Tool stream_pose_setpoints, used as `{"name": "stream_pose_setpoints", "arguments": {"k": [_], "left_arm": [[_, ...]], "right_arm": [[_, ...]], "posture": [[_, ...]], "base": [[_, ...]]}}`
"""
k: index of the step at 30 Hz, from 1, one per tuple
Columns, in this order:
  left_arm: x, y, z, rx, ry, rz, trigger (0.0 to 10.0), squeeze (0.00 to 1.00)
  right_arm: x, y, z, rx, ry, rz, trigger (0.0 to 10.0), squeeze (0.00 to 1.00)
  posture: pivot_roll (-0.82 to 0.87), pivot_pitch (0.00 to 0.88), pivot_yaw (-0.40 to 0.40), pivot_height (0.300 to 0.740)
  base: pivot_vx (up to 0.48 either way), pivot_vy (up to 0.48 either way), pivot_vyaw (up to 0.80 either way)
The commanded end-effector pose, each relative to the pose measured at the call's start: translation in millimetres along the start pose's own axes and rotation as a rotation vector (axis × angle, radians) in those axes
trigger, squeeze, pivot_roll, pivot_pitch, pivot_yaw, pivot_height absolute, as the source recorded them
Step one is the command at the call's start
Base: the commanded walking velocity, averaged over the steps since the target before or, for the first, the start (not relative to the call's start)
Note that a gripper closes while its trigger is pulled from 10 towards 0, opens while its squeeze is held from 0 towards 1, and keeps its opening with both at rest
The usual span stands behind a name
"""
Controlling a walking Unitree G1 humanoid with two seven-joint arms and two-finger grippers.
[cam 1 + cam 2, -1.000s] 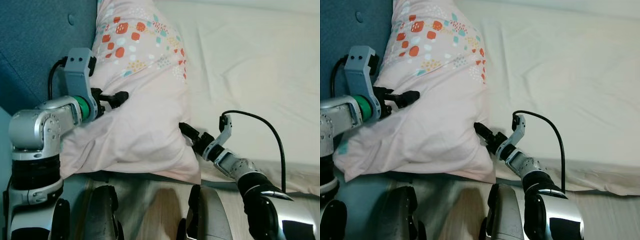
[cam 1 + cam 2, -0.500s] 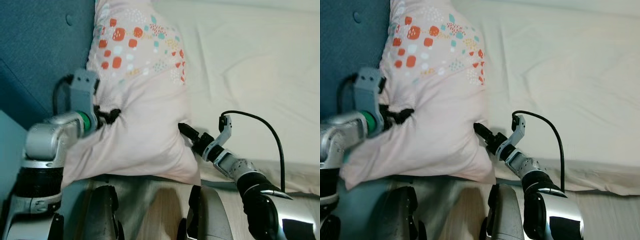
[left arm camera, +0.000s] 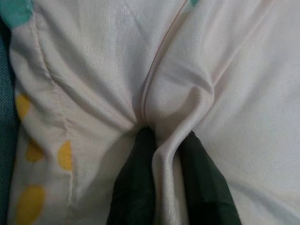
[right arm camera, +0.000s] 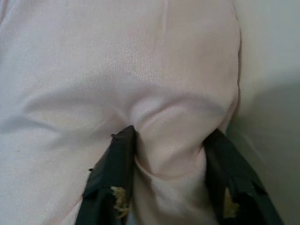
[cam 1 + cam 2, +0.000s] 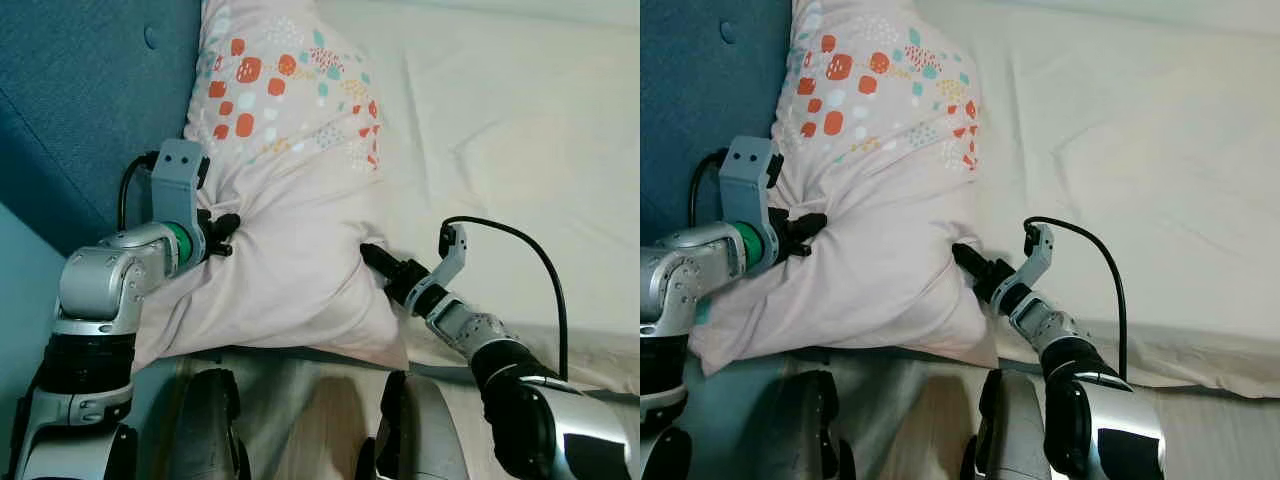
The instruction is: Clean up the room
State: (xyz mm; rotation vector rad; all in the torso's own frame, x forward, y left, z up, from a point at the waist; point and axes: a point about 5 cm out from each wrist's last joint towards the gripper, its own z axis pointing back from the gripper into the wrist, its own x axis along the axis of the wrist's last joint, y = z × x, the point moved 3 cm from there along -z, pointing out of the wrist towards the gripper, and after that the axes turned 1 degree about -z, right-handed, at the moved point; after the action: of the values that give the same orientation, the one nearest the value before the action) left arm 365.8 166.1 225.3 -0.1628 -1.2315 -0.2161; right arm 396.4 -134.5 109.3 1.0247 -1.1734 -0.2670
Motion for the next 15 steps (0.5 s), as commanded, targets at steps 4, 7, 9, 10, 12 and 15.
{"name": "stream_pose_setpoints", "arguments": {"k": [4,7,9,10,12,15], "left_arm": [[-1.7,-7.1,3.0,-0.033,0.013,0.006,0.0,0.0],[-0.9,-8.7,4.1,-0.043,0.008,0.0,0.0,0.0],[-0.4,-9.2,4.6,-0.046,0.006,-0.003,0.0,0.0],[-0.2,-10.2,5.1,-0.052,0.004,-0.008,0.0,0.0],[-0.5,-11.5,5.9,-0.057,0.005,-0.01,0.0,0.0],[-0.8,-11.9,6.2,-0.058,0.006,-0.009,0.0,0.0]], "right_arm": [[-8.0,-2.0,0.4,-0.006,0.014,-0.033,0.0,0.0],[-7.9,-2.1,0.5,-0.005,0.012,-0.036,0.0,0.0],[-8.0,-2.1,0.5,-0.005,0.011,-0.036,0.0,0.0],[-7.8,-2.1,0.5,-0.005,0.01,-0.037,0.0,0.0],[-7.2,-2.1,0.4,-0.006,0.007,-0.036,0.0,0.0],[-6.8,-2.2,0.4,-0.008,0.005,-0.035,0.0,0.0]], "posture": [[0.27,0.269,0.022,0.561],[0.27,0.269,0.022,0.561],[0.27,0.269,0.022,0.561],[0.27,0.269,0.022,0.561],[0.27,0.269,0.022,0.561],[0.27,0.269,0.022,0.561]], "base": [[0.0,0.0,0.0],[0.0,0.0,0.0],[0.0,0.0,0.0],[0.0,0.0,0.0],[0.0,0.0,0.0],[0.0,0.0,0.0]]}}
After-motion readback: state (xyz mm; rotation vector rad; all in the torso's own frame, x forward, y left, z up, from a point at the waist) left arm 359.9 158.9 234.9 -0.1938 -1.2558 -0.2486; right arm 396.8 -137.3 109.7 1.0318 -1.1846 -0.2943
